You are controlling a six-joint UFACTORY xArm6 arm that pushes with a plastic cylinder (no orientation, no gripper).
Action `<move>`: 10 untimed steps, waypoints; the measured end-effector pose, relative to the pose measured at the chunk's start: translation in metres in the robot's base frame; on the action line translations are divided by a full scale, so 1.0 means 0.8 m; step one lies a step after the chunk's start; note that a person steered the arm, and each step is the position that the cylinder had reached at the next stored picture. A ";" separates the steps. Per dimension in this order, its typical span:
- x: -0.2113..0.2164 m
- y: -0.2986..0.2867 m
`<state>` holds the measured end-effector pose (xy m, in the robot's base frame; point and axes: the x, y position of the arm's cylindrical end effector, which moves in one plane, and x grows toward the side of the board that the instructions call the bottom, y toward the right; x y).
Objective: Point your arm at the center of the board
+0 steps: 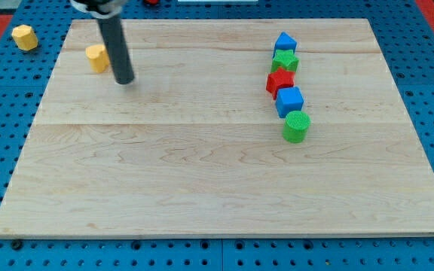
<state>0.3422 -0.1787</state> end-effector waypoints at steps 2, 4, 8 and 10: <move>0.002 0.029; 0.110 0.134; 0.154 0.205; 0.072 0.242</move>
<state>0.4001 0.0146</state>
